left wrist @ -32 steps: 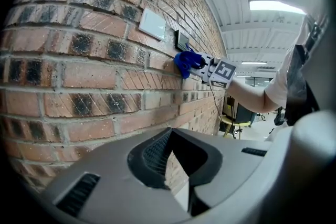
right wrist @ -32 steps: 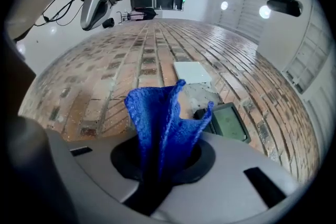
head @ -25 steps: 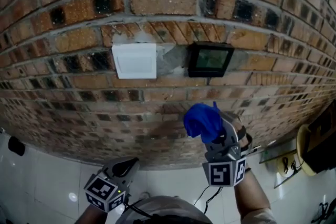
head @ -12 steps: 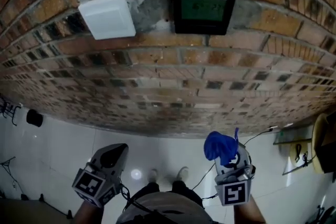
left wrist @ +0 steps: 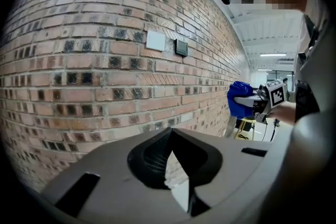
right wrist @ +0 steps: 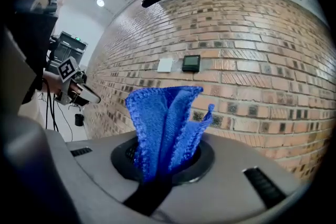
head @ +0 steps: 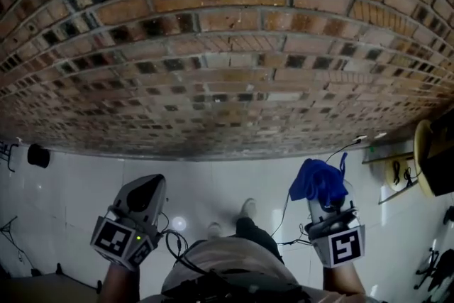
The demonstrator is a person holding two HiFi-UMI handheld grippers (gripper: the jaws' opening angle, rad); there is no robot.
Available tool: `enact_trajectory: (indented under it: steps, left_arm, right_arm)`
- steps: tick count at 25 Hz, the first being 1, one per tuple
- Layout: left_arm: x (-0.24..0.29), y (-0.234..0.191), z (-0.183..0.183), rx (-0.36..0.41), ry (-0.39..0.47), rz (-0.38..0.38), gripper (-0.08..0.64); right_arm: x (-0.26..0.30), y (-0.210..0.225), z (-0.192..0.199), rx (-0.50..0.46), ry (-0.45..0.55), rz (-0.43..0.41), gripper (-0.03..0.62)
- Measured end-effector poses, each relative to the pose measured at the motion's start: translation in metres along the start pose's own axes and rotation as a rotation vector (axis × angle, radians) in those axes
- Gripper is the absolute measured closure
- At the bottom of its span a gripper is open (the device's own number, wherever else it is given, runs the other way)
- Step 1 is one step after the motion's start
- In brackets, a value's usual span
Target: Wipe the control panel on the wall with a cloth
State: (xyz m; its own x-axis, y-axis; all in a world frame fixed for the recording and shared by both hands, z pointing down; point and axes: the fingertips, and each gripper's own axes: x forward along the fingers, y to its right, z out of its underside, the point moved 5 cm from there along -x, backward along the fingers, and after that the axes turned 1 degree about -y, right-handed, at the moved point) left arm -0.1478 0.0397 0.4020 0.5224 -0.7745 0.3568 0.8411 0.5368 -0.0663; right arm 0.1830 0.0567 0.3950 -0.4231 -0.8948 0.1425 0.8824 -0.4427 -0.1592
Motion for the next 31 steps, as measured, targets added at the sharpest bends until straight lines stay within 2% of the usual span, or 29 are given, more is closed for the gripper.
enact_trajectory:
  steps: [3, 7, 13, 22, 27, 31]
  left_arm:
    - [-0.034, -0.015, 0.015, -0.016, 0.02, 0.008, 0.558]
    - [-0.067, -0.031, 0.035, -0.025, 0.025, 0.041, 0.558]
    - [-0.09, -0.026, 0.049, -0.002, 0.021, 0.096, 0.558]
    - [-0.099, -0.007, 0.044, 0.016, 0.035, 0.12, 0.558]
    - [-0.087, 0.026, 0.037, 0.025, 0.043, 0.143, 0.56]
    - [-0.079, 0.057, 0.033, 0.023, 0.048, 0.132, 0.56]
  right_arm:
    - [-0.022, -0.041, -0.01, 0.023, 0.011, 0.009, 0.504]
    - [-0.049, -0.089, -0.018, 0.001, -0.011, 0.03, 0.506]
    - [-0.073, -0.126, -0.026, 0.001, -0.007, 0.059, 0.506]
    - [-0.08, -0.132, -0.039, 0.011, 0.033, 0.016, 0.506]
    - [-0.101, -0.119, -0.034, 0.009, 0.041, 0.001, 0.506]
    - [-0.116, -0.097, -0.028, 0.016, 0.047, -0.026, 0.506]
